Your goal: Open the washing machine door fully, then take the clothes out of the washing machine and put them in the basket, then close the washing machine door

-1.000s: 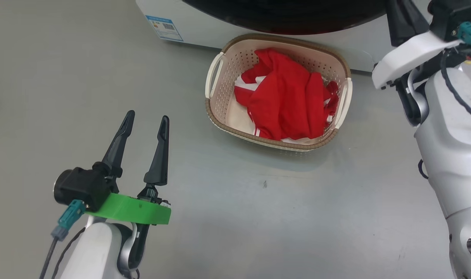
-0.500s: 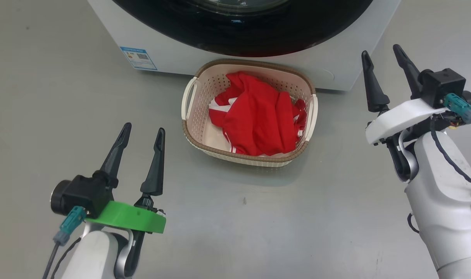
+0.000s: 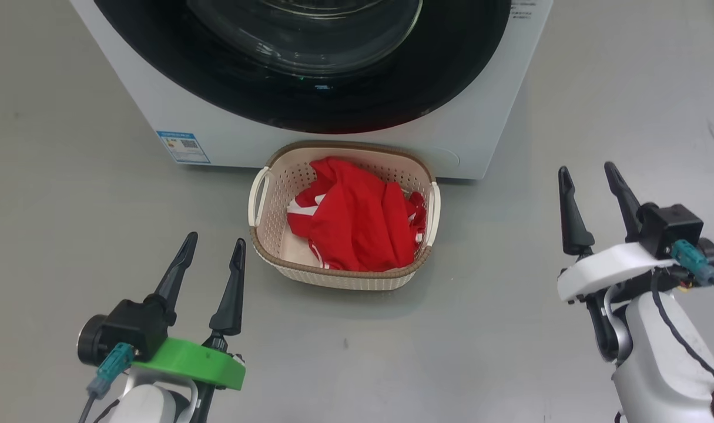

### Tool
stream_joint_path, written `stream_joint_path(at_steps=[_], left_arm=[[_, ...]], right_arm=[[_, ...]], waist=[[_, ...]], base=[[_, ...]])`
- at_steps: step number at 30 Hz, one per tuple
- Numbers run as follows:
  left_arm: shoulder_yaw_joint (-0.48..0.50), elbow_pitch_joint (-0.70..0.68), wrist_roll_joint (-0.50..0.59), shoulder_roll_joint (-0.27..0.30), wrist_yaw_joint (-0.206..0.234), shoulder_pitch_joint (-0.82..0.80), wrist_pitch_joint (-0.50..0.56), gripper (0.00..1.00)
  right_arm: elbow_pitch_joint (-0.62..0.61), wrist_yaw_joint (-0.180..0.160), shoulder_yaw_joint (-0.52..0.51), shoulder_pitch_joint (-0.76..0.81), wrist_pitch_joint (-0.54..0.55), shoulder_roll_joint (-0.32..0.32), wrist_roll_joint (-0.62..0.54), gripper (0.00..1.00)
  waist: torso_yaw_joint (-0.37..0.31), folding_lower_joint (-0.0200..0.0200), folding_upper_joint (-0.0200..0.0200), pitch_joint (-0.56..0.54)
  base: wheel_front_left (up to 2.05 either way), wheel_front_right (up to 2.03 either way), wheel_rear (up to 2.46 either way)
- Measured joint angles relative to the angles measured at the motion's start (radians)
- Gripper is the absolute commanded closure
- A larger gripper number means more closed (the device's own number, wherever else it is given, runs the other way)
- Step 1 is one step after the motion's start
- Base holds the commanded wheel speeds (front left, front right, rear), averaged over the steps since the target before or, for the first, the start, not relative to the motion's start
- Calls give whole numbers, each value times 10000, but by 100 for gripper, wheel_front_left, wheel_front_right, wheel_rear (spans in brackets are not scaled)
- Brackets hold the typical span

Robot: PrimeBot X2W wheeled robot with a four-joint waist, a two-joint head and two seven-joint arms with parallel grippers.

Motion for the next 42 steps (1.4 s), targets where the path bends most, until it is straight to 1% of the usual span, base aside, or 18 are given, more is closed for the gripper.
stream_joint_path(at_steps=[5, 6, 8, 9, 17, 19, 23, 26, 34, 36, 42], left_arm=[[33, 50, 0, 75, 0, 297, 0, 0], [33, 50, 0, 79, 0, 350, 0, 0], [33, 50, 0, 81, 0, 386, 0, 0], [35, 48, 0, 94, 0, 447, 0, 0], [54, 6, 0, 146, 2, 759, 2, 0], [8, -23, 0, 150, 2, 799, 8, 0], [4, -92, 0, 167, 2, 833, 19, 0], [15, -115, -2, 217, 2, 846, 48, 0], [71, -192, -2, 282, 15, 991, 48, 0], [71, -224, -2, 284, 15, 991, 52, 0], [69, -288, -2, 311, 15, 993, 61, 0]], right_arm=[[-420, -15, -2, 855, 0, 163, -2, 0], [-483, -84, -6, 1015, 0, 192, 0, 0], [-548, -94, -8, 1175, 0, 217, 0, 0], [-692, -163, -19, 1498, 0, 261, 0, 0], [-1210, -255, -46, 2456, 0, 324, 40, 0], [-1383, -339, -98, 2725, 0, 334, 88, 0], [-1653, -372, -155, 3132, 0, 349, 88, 0], [-1902, -512, -221, 3333, 0, 380, 90, 0], [-2383, -537, -288, 3815, 0, 382, 88, 0], [-2456, -621, -295, 3869, 0, 384, 88, 0], [-2723, -623, -291, 4067, 0, 385, 88, 0]], waist=[[-297, 0, 0, -381], [-354, 0, 0, -457], [-409, 0, 0, -530], [-518, 0, 0, -671], [-881, 0, 0, -1029], [-942, 0, 0, -1093], [-998, 0, 0, -1142], [-1023, 0, 0, -1151], [-1088, 0, 0, -1194], [-1093, 0, 0, -1202], [-1092, 0, 0, -1205]], base=[[0, 0, 0], [0, 0, 0], [0, 0, 0], [0, 0, 0], [0, 0, 0], [0, 0, 0], [0, 0, 0], [0, 0, 0], [0, 0, 0], [0, 0, 0], [0, 0, 0]])
